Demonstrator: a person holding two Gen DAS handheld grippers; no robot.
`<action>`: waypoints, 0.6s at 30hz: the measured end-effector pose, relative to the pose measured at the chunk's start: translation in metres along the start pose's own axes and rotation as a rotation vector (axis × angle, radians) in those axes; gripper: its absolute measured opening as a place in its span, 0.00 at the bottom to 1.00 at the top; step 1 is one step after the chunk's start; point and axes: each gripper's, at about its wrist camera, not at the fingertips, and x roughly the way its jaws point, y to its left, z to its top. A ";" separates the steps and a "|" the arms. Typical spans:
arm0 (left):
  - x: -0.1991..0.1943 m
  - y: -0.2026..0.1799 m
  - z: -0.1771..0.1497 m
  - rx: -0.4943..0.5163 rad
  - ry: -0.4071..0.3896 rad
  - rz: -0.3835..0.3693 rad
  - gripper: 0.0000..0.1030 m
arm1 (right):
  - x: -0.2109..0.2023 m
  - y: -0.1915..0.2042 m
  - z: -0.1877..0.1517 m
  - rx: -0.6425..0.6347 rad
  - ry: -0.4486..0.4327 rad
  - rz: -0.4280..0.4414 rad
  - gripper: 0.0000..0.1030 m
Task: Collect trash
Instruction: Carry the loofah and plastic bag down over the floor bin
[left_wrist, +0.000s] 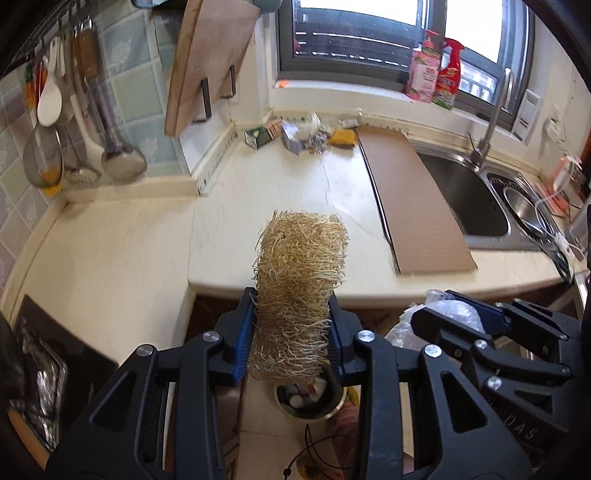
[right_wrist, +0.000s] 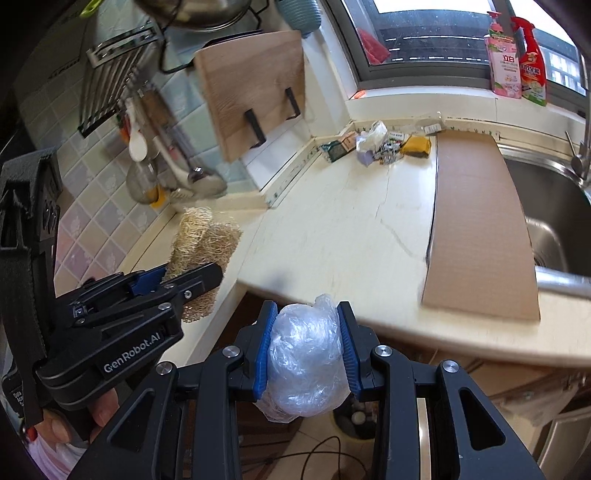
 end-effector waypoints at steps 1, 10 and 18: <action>-0.002 0.000 -0.010 0.001 0.009 -0.006 0.30 | -0.003 0.004 -0.010 -0.005 0.004 -0.007 0.32; 0.013 -0.005 -0.081 0.007 0.088 -0.012 0.30 | -0.009 0.024 -0.098 -0.045 0.091 -0.061 0.32; 0.078 -0.015 -0.136 0.010 0.209 -0.006 0.30 | 0.037 -0.004 -0.163 0.002 0.200 -0.088 0.32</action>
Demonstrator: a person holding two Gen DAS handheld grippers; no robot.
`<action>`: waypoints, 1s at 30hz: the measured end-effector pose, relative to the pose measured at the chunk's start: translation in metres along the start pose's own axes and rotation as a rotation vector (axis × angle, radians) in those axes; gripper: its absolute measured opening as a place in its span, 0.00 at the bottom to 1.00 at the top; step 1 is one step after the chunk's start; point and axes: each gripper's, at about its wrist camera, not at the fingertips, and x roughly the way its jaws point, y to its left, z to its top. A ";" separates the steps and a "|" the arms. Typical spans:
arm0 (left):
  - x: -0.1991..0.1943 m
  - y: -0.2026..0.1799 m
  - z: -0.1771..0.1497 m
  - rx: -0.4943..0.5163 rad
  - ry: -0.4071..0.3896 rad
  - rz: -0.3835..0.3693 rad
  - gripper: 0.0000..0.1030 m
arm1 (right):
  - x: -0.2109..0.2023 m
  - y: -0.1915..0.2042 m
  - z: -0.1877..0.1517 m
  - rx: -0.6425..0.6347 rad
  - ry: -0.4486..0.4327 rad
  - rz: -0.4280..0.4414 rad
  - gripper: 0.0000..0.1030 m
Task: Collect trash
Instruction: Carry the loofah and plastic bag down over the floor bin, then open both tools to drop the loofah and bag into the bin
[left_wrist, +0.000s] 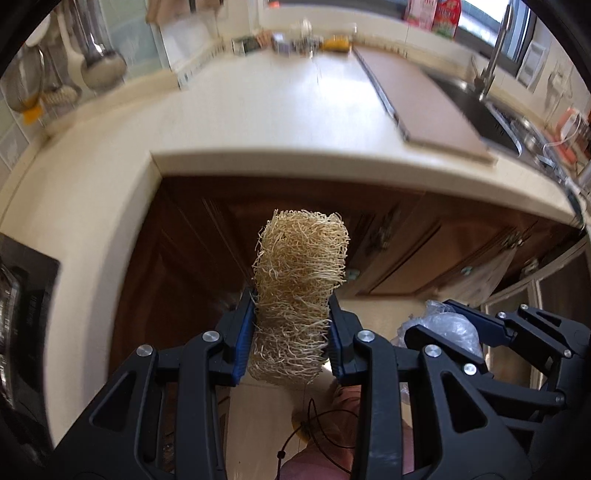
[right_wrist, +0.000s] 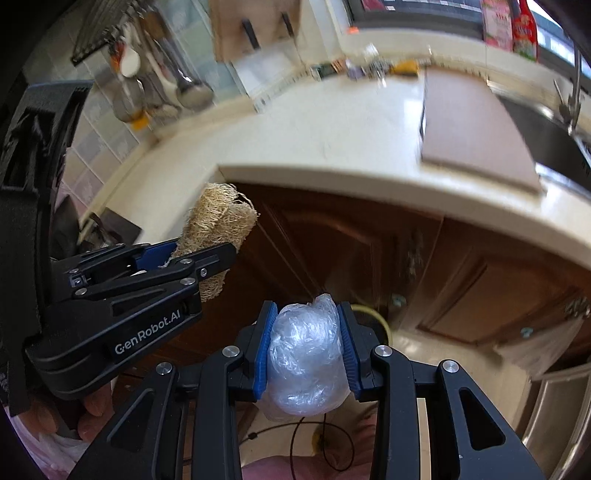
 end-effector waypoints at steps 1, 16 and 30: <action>0.015 -0.001 -0.006 -0.006 0.020 -0.005 0.30 | 0.011 -0.005 -0.007 0.014 0.017 -0.001 0.32; 0.245 0.022 -0.075 -0.119 0.228 -0.028 0.31 | 0.227 -0.084 -0.086 0.109 0.221 -0.024 0.32; 0.334 0.040 -0.097 -0.150 0.343 -0.031 0.72 | 0.318 -0.122 -0.082 0.183 0.269 -0.020 0.58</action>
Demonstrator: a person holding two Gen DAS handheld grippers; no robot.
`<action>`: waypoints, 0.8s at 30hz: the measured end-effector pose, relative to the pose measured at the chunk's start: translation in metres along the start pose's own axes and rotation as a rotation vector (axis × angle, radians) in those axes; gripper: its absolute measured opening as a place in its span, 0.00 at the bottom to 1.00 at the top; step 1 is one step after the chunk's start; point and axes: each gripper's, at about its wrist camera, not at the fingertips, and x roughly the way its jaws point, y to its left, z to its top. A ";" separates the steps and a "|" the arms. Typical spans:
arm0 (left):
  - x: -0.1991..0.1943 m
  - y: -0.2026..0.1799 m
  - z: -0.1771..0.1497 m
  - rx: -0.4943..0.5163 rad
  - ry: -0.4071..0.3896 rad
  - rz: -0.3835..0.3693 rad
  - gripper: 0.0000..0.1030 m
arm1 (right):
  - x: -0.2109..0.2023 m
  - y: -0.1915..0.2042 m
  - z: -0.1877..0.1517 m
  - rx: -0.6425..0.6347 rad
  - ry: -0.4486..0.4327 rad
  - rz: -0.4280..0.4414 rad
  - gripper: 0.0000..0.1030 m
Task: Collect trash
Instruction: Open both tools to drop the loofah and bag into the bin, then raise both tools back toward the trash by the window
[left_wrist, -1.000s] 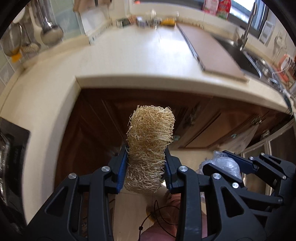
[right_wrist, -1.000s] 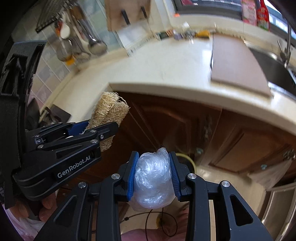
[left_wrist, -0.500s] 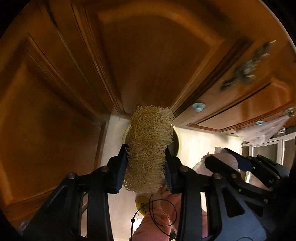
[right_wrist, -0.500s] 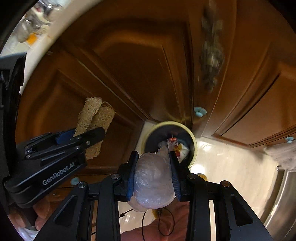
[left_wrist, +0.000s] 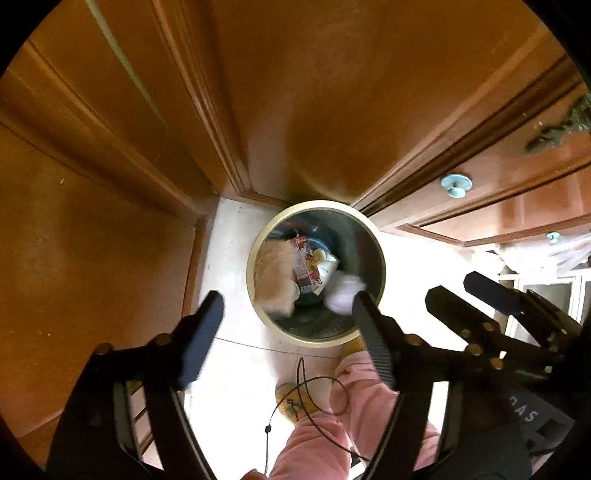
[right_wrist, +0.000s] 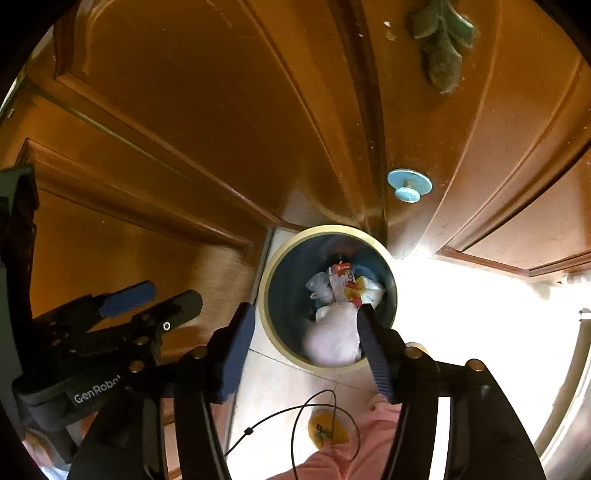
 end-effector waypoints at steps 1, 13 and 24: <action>0.000 0.007 -0.002 -0.004 0.000 -0.004 0.72 | -0.001 -0.001 -0.001 -0.004 -0.002 -0.004 0.58; -0.013 0.004 -0.002 -0.011 -0.019 0.006 0.72 | -0.015 0.000 -0.005 -0.011 -0.024 -0.011 0.59; -0.091 -0.008 -0.004 0.001 -0.035 0.007 0.72 | -0.083 0.019 -0.011 -0.010 -0.044 -0.008 0.59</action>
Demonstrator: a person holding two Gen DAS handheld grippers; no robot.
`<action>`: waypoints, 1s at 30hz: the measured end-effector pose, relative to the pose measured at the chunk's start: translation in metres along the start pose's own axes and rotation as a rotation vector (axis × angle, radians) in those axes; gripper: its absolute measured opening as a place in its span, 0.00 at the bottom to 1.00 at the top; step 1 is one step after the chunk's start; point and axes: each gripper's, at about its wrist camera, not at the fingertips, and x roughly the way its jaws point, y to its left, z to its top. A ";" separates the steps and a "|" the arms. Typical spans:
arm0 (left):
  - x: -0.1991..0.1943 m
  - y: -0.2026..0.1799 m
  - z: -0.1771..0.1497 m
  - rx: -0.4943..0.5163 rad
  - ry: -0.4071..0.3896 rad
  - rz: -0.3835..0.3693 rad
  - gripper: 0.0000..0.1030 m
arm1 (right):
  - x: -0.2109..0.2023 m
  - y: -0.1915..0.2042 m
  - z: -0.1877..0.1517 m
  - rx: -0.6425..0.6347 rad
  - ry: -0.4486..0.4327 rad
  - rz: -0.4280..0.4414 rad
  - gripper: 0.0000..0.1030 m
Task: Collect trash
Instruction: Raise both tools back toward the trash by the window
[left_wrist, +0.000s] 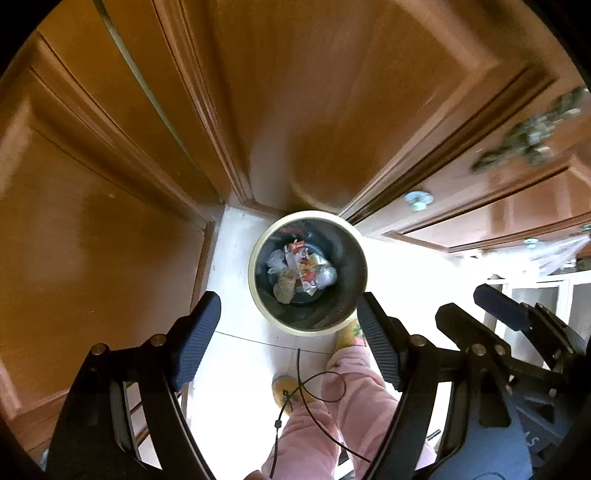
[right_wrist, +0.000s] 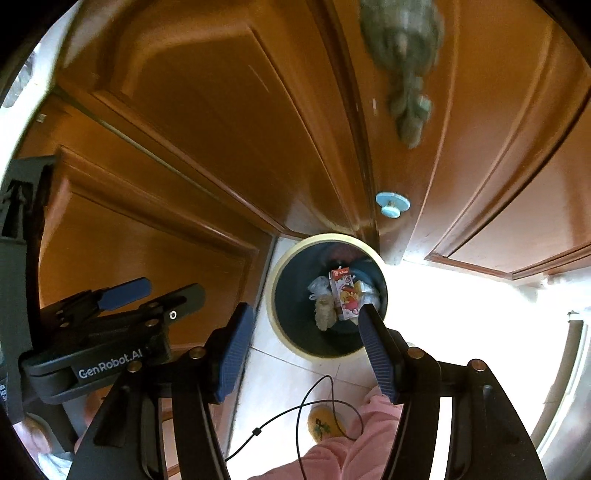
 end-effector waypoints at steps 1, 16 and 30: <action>-0.012 -0.002 0.000 0.004 -0.009 -0.004 0.72 | -0.014 0.004 0.001 -0.005 -0.008 0.002 0.59; -0.275 -0.036 0.000 0.102 -0.316 -0.008 0.72 | -0.247 0.089 0.003 -0.105 -0.227 -0.001 0.59; -0.453 -0.054 0.008 0.186 -0.611 -0.003 0.72 | -0.431 0.138 0.024 -0.149 -0.463 0.027 0.63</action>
